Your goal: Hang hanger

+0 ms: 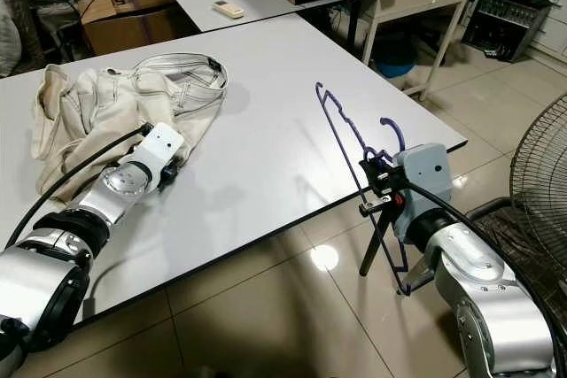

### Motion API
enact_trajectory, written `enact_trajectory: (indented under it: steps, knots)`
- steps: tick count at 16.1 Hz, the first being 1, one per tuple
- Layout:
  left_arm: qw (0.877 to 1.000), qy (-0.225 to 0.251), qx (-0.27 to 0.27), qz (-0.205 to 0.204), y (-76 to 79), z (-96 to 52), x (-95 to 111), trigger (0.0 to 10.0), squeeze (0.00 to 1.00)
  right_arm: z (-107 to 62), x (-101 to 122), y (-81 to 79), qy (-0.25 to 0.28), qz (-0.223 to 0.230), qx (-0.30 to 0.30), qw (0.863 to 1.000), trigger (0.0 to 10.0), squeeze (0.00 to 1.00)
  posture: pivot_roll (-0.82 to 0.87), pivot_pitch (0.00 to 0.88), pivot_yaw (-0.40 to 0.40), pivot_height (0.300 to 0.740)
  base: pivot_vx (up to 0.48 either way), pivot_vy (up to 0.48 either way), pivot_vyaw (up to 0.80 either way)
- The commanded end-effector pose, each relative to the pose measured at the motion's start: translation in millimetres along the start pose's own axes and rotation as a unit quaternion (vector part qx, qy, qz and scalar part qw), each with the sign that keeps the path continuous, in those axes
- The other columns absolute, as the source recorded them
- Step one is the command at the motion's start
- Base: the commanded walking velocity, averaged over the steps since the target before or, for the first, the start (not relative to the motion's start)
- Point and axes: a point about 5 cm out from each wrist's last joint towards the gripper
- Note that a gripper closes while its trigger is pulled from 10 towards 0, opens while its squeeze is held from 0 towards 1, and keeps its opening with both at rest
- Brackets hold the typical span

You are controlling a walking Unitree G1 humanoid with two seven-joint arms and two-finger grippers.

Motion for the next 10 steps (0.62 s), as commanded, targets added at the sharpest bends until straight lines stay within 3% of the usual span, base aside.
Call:
enact_trajectory:
  steps: [1, 10]
  knots:
    - [1.0, -0.003, -0.004, -0.001, -0.8, -0.1, -1.0, 0.0, 0.0, 0.8, 2.9, -0.8, 0.003, -0.004, 0.0, 1.0, 10.0, 0.0, -0.08, 0.0, 0.062, 0.74, 0.0, 0.0, 0.0]
    - [1.0, -0.004, 0.007, -0.008, -9.6, -1.5, -5.2, 0.0, 0.0, 3.5, 2.6, 3.6, 0.0, -0.007, -0.008, 1.0, 10.0, 0.0, -0.08, 0.0, 0.053, 0.74, 0.0, 0.0, 0.0]
Point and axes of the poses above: a point about 5 cm out from each wrist's last joint towards the gripper, its own z axis pointing out of the wrist towards the gripper, its own x axis along the axis of the wrist's last joint, y = z × x
